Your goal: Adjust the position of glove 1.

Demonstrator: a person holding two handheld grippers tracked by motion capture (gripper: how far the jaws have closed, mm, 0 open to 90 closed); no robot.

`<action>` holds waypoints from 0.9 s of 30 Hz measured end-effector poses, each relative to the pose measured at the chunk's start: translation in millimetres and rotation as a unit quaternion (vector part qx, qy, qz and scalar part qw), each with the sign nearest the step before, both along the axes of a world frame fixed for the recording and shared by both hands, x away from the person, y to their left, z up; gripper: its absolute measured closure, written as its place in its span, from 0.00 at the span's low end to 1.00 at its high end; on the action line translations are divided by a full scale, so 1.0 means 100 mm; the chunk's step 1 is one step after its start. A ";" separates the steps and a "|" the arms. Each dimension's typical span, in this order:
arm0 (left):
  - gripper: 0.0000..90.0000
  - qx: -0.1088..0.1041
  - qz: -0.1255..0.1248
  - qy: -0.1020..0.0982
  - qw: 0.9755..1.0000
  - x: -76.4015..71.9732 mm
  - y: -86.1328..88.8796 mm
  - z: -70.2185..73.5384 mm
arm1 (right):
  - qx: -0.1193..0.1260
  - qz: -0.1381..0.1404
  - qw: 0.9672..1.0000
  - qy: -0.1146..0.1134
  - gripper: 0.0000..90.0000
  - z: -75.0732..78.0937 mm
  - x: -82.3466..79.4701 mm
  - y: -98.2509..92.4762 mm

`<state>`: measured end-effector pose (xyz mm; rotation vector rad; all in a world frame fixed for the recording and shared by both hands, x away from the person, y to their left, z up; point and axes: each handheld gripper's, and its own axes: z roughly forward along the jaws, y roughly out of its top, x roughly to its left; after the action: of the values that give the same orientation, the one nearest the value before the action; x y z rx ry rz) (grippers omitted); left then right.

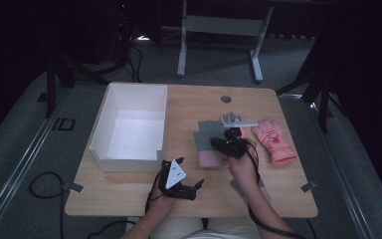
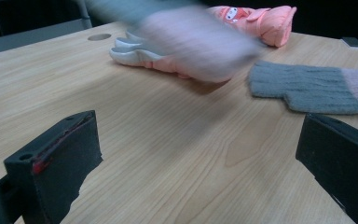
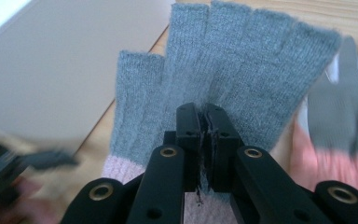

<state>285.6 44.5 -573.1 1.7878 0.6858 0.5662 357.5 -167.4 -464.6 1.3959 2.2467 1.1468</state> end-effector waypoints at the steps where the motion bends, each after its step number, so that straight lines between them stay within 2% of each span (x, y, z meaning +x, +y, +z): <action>1: 0.00 0.002 0.002 -0.001 1.000 0.00 0.00 0.00 | 0.007 0.000 1.000 0.001 0.95 -0.01 -0.08 -0.02; 2: 0.00 0.000 0.001 -0.002 1.000 0.00 0.00 0.00 | 0.013 -0.002 1.000 0.001 0.95 -0.02 -0.19 -0.05; 5: 0.00 0.000 0.005 -0.004 1.000 0.00 0.01 0.00 | 0.009 -0.010 1.000 0.004 0.95 -0.11 -0.45 -0.11; 9: 0.00 -0.006 0.008 -0.004 1.000 -0.01 0.02 0.01 | -0.002 -0.032 0.999 0.016 0.95 -0.28 -0.59 -0.17; 11: 0.00 -0.005 0.008 -0.003 1.000 0.00 0.02 0.01 | -0.004 -0.039 0.999 0.033 0.95 -0.43 -0.62 -0.18; 14: 0.00 -0.004 0.008 -0.005 1.000 -0.01 0.02 0.01 | -0.003 -0.043 0.998 0.036 0.95 -0.47 -0.63 -0.18; 15: 0.00 -0.003 0.007 -0.005 1.000 -0.01 0.02 0.01 | 0.006 -0.041 0.998 0.053 0.95 -0.59 -0.66 -0.12; 16: 0.00 -0.001 0.008 -0.004 1.000 -0.01 0.01 0.01 | 0.005 -0.041 0.998 0.050 0.95 -0.62 -0.66 -0.08; 20: 0.00 -0.001 0.008 -0.006 1.000 -0.01 0.01 0.01 | 0.012 -0.053 0.996 0.073 0.95 -0.76 -0.59 -0.02; 25: 0.00 0.001 0.005 -0.005 1.000 -0.01 0.01 0.00 | 0.007 -0.059 0.995 0.079 0.94 -0.86 -0.54 0.02; 27: 0.00 0.000 0.003 -0.006 1.000 -0.02 0.01 0.00 | 0.007 -0.059 0.995 0.074 0.93 -0.92 -0.54 0.03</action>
<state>284.0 45.0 -572.6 1.7823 0.6829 0.5796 303.3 -164.4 -556.3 1.6447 2.2229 1.0542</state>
